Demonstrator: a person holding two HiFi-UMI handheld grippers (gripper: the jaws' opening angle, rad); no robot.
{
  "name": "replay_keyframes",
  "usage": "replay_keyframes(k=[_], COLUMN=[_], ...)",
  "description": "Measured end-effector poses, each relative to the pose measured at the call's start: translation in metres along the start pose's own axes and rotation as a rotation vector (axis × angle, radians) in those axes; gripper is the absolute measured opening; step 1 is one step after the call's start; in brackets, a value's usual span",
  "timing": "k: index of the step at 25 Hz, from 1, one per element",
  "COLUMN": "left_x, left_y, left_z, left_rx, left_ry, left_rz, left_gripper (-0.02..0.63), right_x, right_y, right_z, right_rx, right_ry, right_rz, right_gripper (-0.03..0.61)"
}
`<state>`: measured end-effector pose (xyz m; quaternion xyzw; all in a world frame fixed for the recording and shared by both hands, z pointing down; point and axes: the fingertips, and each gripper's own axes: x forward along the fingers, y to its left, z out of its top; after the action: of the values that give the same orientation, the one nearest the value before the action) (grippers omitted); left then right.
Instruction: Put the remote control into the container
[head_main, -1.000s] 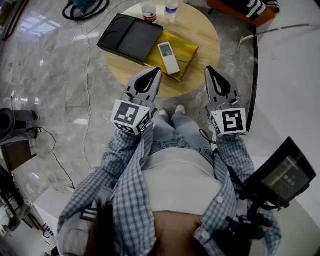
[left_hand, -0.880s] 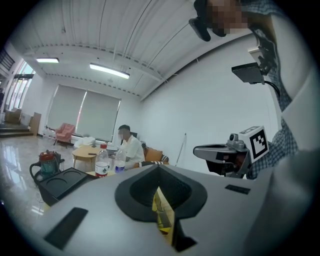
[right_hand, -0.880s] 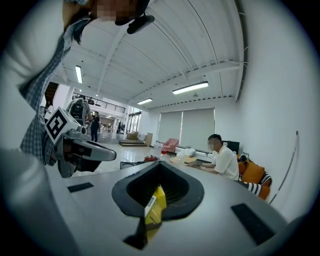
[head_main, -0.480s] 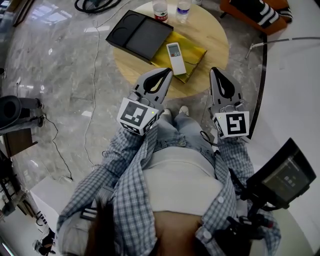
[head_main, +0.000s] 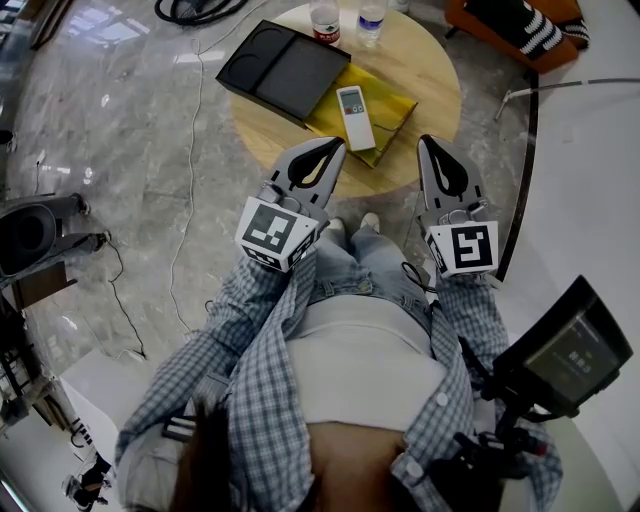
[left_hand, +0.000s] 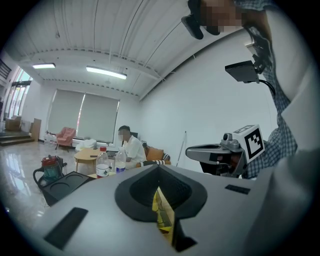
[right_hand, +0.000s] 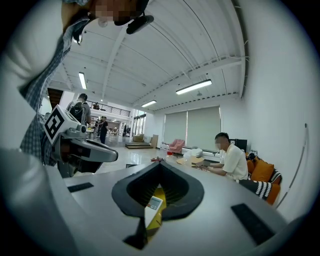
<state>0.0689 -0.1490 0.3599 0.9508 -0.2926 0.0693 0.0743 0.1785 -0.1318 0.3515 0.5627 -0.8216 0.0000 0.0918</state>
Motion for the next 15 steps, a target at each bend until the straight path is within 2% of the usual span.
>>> replay_keyframes(k=[15], left_x=[-0.007], left_y=[0.007], left_z=[-0.002], left_rx=[0.006], left_ry=[0.011], left_rz=[0.023], left_gripper=[0.009], right_x=[0.003], right_y=[0.011], right_z=[0.001], right_rx=[-0.006], right_ry=[0.004], right_rz=[0.049], right_gripper=[0.006])
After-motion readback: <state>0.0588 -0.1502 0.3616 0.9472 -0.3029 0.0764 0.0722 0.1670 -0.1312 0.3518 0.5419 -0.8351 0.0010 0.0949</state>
